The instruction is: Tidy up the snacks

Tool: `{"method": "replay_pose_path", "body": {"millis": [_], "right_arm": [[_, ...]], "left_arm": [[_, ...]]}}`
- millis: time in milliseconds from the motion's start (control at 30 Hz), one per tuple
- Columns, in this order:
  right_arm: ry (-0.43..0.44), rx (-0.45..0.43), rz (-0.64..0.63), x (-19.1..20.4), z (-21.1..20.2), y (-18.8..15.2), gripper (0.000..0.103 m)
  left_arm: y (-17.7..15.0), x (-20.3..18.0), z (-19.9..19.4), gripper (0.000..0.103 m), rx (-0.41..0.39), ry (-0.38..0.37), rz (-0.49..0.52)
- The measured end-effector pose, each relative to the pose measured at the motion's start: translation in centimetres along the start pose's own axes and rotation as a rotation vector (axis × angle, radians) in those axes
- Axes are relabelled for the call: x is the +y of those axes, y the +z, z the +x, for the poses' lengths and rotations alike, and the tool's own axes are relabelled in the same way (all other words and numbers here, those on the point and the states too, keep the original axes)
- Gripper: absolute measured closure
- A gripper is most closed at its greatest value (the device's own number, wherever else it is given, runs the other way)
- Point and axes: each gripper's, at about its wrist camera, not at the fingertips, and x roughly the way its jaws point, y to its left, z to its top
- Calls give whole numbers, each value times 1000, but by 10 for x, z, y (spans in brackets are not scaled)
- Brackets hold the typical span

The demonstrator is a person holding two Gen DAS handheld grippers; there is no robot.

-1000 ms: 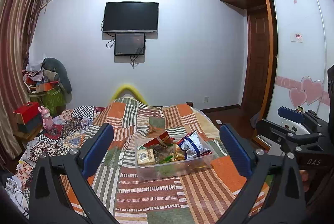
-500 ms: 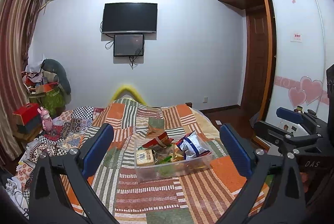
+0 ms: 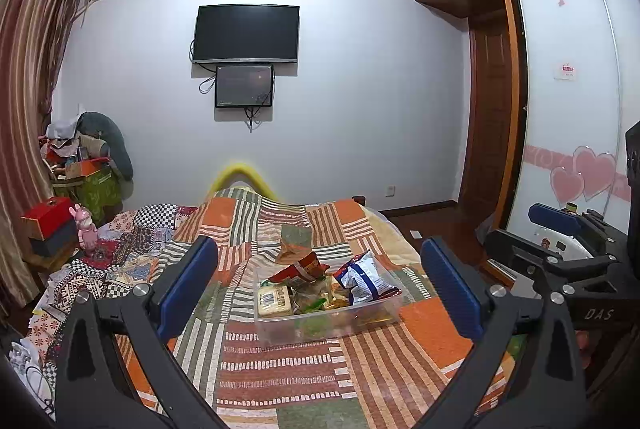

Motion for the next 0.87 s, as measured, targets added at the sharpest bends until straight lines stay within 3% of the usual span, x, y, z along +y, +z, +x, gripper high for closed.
{"method": "replay_pose_path", "body": {"millis": [867], "right_arm": [[-1, 9, 9, -5, 1, 1, 0]], "left_arm": [[-5, -2, 5, 0, 27, -50, -4]]}}
